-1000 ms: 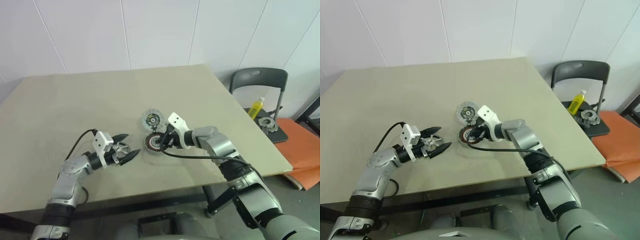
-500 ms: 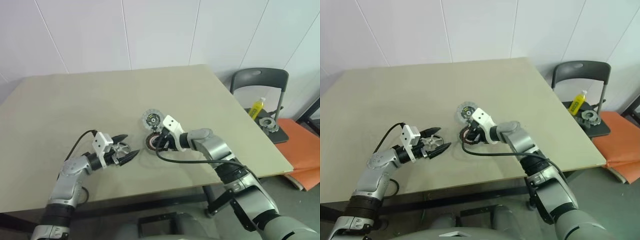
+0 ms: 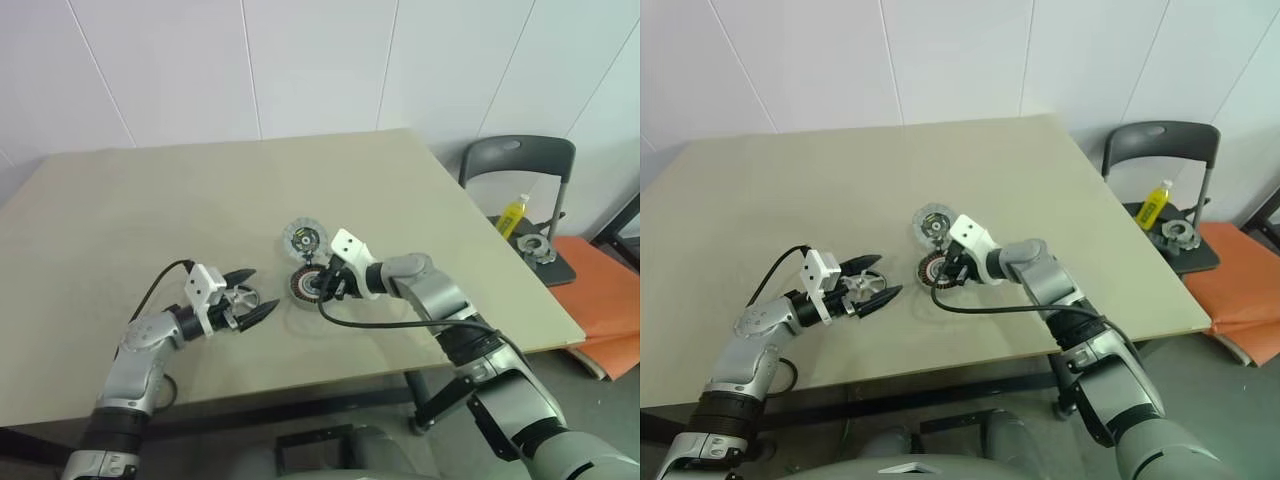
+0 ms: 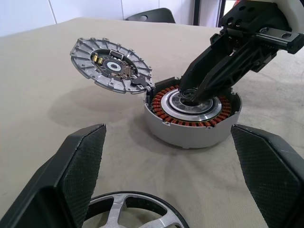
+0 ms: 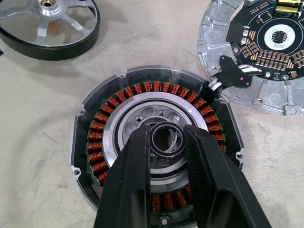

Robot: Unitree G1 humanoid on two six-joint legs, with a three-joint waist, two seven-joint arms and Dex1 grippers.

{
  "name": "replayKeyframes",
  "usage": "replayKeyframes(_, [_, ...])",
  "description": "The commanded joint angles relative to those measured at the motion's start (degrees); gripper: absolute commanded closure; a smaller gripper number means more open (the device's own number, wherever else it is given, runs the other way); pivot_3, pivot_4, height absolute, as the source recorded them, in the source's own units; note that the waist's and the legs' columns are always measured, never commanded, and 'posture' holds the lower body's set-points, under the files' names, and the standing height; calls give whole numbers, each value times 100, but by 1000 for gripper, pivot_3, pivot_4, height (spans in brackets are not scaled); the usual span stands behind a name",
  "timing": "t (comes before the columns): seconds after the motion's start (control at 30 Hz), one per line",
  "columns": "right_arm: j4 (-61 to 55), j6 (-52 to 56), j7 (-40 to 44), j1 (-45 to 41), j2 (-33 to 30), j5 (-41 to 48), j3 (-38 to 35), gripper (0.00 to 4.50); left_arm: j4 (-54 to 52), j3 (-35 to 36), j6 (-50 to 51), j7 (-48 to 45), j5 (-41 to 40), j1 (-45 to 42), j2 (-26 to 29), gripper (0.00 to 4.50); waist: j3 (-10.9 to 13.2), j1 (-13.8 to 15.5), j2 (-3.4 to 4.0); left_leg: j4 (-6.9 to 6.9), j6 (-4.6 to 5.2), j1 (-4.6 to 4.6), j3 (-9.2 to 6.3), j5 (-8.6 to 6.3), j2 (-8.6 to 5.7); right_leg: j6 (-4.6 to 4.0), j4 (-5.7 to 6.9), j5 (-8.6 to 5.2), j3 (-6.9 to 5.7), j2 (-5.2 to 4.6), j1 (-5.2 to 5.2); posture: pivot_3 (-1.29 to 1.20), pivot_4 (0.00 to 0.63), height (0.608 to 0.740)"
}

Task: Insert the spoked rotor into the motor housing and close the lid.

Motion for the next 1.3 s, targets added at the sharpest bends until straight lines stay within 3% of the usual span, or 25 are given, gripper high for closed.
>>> replayKeyframes(0.03, [-107, 68, -11, -60, 90, 30, -24, 3810, -91, 56, -56, 7, -4, -69, 2, 0, 0, -1, 0, 0, 0, 0, 0, 0, 0, 0, 0, 0, 0, 0, 0, 0, 0, 740])
replayKeyframes(0.93, [39, -20, 27, -40, -2, -198, 126, 3810, -176, 55, -29, 77, 3, -38, -2, 0, -1, 1, -1, 1, 0, 2, 0, 0, 0, 0, 0, 0, 0, 0, 2, 0, 0, 740])
replayKeyframes(1.13, [93, 170, -12, 5, 64, -69, -14, 1895, -139, 53, -34, 72, 14, -27, 5, 0, -1, 0, -1, 1, 0, 2, 0, 0, 0, 0, 0, 0, 0, 0, 2, 0, 0, 740])
replayKeyframes(1.3, [210, 205, -73, -115, 213, 187, -357, 1895, -5, -14, -64, 65, 114, -41, -4, 0, -2, 4, -2, 1, 0, 3, 0, 0, 0, 0, 1, 0, 0, 0, 2, 0, 0, 740])
